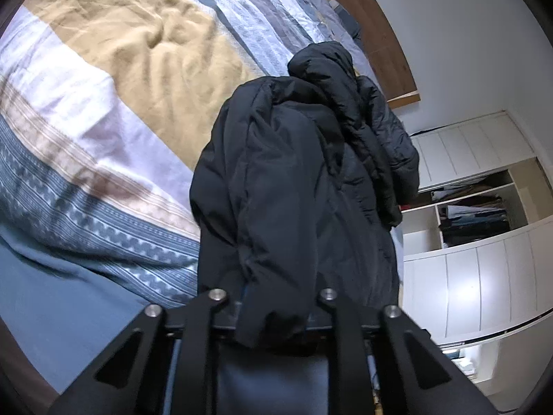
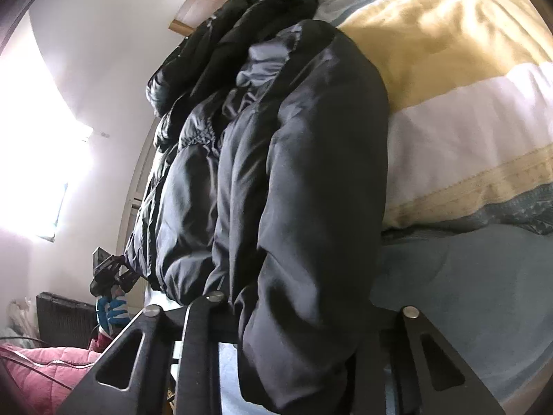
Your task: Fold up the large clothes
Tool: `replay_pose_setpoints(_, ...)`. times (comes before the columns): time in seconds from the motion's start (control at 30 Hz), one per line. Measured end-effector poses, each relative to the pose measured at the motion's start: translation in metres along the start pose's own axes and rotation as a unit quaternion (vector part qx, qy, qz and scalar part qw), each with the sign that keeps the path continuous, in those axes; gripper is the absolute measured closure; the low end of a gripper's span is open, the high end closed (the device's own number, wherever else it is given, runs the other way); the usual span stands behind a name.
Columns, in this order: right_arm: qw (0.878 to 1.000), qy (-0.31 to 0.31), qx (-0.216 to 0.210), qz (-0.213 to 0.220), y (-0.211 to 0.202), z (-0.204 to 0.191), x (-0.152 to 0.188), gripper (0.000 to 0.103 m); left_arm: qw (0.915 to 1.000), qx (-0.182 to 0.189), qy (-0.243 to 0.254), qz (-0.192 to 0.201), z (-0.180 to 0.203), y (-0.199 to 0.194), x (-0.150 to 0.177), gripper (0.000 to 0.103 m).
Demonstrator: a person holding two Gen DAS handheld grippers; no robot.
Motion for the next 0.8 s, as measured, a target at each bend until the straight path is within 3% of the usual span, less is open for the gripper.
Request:
replay_pose_setpoints(0.27, 0.999, -0.031, -0.010, 0.021, -0.006, -0.024, -0.010, 0.087, 0.9998, 0.001, 0.018, 0.012, 0.028, -0.005, -0.004, 0.093)
replay_pose_setpoints(0.8, 0.988, -0.105, -0.043, 0.101, -0.052, -0.096, -0.071, 0.089, 0.9954, 0.041, 0.066, 0.056, 0.105, -0.038, -0.042, 0.095)
Point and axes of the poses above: each gripper's, at about its wrist camera, not at the fingertips, and y roughly the way its jaws point, z to its right, x to its underside, the point moved 4 cm from there along y, roughly the way its jaws point, and after that the axes turned 10 degrees about -z, right-handed, at the moved point
